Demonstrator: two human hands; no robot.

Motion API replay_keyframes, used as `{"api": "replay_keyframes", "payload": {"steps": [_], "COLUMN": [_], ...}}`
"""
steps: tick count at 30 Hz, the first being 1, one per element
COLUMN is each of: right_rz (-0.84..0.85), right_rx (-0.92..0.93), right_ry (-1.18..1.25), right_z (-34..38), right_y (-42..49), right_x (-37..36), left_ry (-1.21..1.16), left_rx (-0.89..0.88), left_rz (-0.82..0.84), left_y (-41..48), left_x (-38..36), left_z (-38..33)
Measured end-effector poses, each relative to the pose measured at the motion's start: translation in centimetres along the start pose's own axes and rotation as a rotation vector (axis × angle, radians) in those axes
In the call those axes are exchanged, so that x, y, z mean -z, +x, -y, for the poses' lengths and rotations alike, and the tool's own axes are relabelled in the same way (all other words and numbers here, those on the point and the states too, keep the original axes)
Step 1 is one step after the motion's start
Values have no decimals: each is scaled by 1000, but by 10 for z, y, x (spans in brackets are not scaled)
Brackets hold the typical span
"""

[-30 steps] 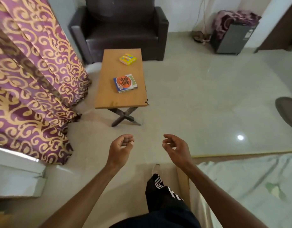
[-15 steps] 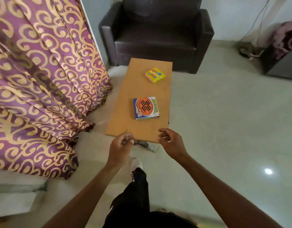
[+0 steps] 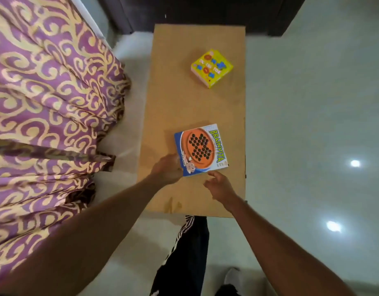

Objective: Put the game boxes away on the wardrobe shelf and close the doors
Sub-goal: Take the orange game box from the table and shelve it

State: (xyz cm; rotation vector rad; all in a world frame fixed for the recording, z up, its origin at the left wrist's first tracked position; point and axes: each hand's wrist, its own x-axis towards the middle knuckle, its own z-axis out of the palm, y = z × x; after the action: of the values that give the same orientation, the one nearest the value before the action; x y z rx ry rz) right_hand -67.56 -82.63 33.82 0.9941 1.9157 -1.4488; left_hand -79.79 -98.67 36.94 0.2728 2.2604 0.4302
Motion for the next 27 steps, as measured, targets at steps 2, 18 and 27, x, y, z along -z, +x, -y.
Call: {"api": "replay_keyframes", "payload": {"steps": [2,18,27], "right_rz": [24,-97,-68], "right_rx": [-72,-14,-56], "right_ry": [8,66,47], "right_z": [-8,-22,-21], "right_y": [32,100,105], "right_x": [-10,32,44], "left_ry": [90,-264,-897], "left_rx": [-1,169,190], "left_rz": [43,314,199], "left_y": [50,132,68], "left_x": [2,-40,-63], "left_z": [5,36,28]}}
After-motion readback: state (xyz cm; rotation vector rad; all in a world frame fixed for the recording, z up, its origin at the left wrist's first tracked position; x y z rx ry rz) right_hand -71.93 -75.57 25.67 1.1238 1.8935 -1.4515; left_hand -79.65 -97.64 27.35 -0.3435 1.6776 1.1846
